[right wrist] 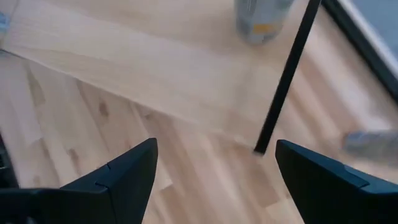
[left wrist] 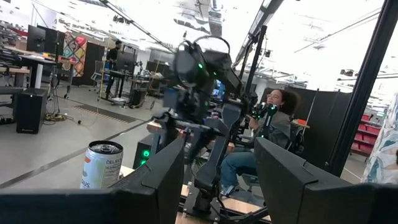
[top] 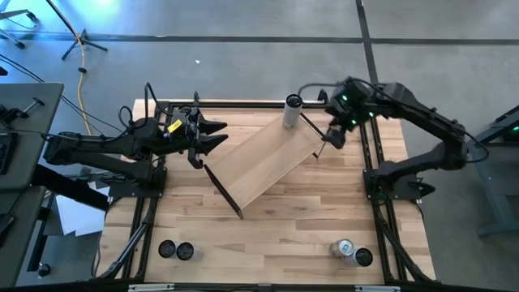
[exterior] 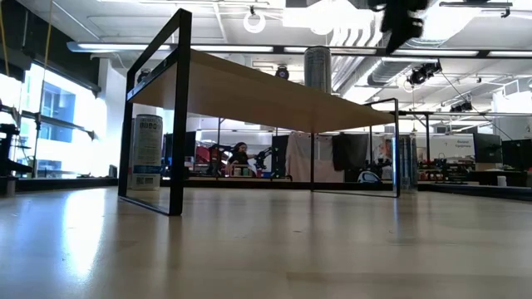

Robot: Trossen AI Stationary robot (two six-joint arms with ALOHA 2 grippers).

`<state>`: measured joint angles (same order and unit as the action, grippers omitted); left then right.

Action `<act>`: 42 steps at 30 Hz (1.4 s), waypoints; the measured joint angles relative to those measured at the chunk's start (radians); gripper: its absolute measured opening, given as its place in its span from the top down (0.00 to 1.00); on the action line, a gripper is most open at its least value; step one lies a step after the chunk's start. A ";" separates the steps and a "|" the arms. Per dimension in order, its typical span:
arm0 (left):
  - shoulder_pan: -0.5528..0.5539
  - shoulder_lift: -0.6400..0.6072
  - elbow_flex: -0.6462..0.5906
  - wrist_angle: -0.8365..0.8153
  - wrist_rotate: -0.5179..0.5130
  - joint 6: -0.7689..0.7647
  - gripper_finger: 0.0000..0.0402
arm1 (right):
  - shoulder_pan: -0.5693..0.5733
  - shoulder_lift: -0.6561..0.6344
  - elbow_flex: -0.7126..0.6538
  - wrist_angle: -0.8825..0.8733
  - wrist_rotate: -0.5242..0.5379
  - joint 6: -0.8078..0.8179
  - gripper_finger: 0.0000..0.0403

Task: Place canned beverage on shelf
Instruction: Put the white-yellow soda can on the shelf and align it with the other white-yellow soda can

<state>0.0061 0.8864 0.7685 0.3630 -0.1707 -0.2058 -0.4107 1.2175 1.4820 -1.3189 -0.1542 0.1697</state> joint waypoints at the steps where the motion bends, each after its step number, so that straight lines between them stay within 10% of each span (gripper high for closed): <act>1: 0.000 0.000 0.000 0.000 0.000 0.000 0.58 | 0.009 -0.035 -0.037 0.023 -0.019 0.029 0.22; 14: 0.000 0.000 0.000 -0.005 0.000 -0.076 0.58 | 0.189 -0.283 -0.227 0.347 -0.050 0.286 0.22; 25: -0.001 0.000 0.000 -0.125 0.105 -0.238 0.58 | 0.273 -0.227 -0.227 0.568 -0.049 0.234 0.22; 42: -0.114 -0.120 0.000 -0.489 0.320 -0.238 0.58 | 0.348 -0.061 -0.227 0.751 -0.018 0.637 0.23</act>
<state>-0.1077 0.7661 0.7685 -0.1262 0.1497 -0.4442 -0.0624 1.1563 1.2545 -0.5680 -0.1722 0.8067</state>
